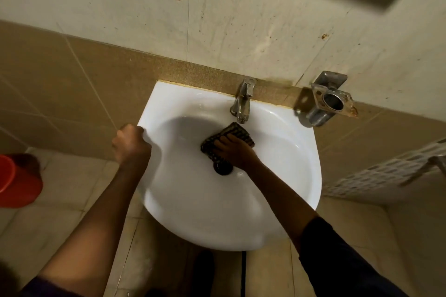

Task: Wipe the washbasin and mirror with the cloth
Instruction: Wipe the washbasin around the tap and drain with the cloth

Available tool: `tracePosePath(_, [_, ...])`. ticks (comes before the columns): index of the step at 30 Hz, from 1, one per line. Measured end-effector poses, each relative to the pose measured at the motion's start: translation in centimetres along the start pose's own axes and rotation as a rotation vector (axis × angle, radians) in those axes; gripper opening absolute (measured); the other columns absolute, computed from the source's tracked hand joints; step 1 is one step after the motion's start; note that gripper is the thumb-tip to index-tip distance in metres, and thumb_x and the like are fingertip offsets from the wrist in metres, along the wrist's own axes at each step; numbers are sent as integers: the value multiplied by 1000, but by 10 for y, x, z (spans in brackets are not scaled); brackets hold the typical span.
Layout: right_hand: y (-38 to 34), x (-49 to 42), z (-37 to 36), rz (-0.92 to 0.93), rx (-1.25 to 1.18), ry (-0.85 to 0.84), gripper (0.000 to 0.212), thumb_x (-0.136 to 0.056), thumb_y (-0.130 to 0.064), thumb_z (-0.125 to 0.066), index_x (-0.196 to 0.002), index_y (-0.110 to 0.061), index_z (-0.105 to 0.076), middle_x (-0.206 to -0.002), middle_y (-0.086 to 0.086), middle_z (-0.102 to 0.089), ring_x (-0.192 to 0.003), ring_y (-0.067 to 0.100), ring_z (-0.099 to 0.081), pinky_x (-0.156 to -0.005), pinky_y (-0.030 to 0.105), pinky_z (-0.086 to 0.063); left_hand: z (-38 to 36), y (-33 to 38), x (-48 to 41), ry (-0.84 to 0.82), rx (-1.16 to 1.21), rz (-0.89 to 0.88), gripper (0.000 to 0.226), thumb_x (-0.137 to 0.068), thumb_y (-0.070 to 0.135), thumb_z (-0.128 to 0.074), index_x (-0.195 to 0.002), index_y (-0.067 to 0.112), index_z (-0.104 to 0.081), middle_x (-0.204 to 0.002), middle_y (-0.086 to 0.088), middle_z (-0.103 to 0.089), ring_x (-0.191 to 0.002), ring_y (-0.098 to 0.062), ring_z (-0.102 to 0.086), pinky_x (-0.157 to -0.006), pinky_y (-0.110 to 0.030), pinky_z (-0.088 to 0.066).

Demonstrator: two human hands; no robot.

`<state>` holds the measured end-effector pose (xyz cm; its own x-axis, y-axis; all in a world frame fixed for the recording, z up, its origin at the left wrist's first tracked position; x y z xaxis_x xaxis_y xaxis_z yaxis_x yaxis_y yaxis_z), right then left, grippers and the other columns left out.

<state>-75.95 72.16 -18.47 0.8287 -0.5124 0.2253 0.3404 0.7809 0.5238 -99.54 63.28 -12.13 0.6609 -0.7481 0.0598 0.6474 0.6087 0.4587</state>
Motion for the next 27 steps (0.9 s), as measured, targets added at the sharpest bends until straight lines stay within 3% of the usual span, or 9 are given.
tracePosePath(3, [9,42,-26,-232,-365,13,40,-70,-14,-76,-107,-27,-72,-101,3,-73,-89,28,-69,-76,31,-56,0,-3,-3,3,46,22,24,-79,-8,-54,-95,-3,-72,-99,-29,-65,-93,-50,-61,-85,-46,-51])
tracePosePath(7, [21,86,-63,-545,-581,-339,48,-93,-30,-50,-139,-38,-40,-137,7,-45,-119,31,-47,-98,44,-43,-4,0,0,-15,82,23,29,-85,-6,-53,-112,-4,-63,-115,-26,-62,-107,-45,-59,-93,-46,-46])
tracePosePath(10, [-3,79,-50,-527,-715,-364,51,-94,-31,-48,-143,-31,-33,-139,12,-45,-119,34,-51,-97,41,-48,-4,1,0,-22,81,18,28,-85,-5,-54,-111,-4,-61,-116,-24,-62,-108,-43,-60,-93,-46,-48])
tracePosePath(12, [-36,67,-31,-476,-870,-377,51,-97,-20,-45,-146,-19,-31,-145,18,-41,-125,38,-48,-93,35,-51,-3,0,-1,-24,82,28,29,-84,-4,-55,-112,-3,-63,-118,-23,-62,-109,-42,-60,-93,-45,-48])
tracePosePath(14, [-68,52,-7,-431,-1014,-302,50,-96,-8,-43,-145,-12,-32,-147,22,-37,-133,37,-40,-99,33,-44,-4,0,-1,-16,93,47,30,-85,-5,-56,-114,-3,-63,-118,-23,-63,-110,-42,-60,-94,-46,-49])
tracePosePath(18, [-113,27,29,-343,-1196,-295,54,-95,-14,-45,-146,-18,-29,-127,29,-50,-115,42,-50,-95,43,-41,-9,4,0,5,54,25,30,-84,-8,-56,-114,-7,-59,-115,-25,-62,-107,-45,-61,-92,-48,-49])
tracePosePath(22, [-98,60,11,-362,-1114,-375,53,-93,-21,-45,-144,-30,-32,-119,21,-59,-108,37,-58,-84,39,-48,-6,2,-3,5,54,29,28,-84,-9,-55,-111,-7,-61,-114,-25,-62,-106,-46,-60,-91,-49,-49])
tracePosePath(25, [-46,115,-30,-658,-983,-461,45,-93,-36,-44,-138,-31,-39,-125,8,-60,-110,29,-61,-94,39,-51,-4,-2,-5,8,72,40,26,-85,-6,-54,-109,-4,-64,-115,-23,-63,-107,-44,-60,-91,-46,-49])
tracePosePath(27, [-8,137,-48,-846,-859,-485,44,-90,-26,-45,-134,-31,-42,-129,6,-57,-112,29,-60,-94,39,-50,-7,-3,-5,-12,41,17,28,-84,-4,-54,-109,-1,-65,-116,-21,-62,-107,-42,-60,-91,-44,-48])
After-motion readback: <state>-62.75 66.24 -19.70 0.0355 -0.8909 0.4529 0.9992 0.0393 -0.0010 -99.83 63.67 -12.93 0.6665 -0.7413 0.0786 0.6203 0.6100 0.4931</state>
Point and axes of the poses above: each hand's wrist, its own x-axis away from the middle knuckle, its own z-axis out of the back of the hand, y = z × x, the point moved 5 cm from there along -x, towards the middle knuckle
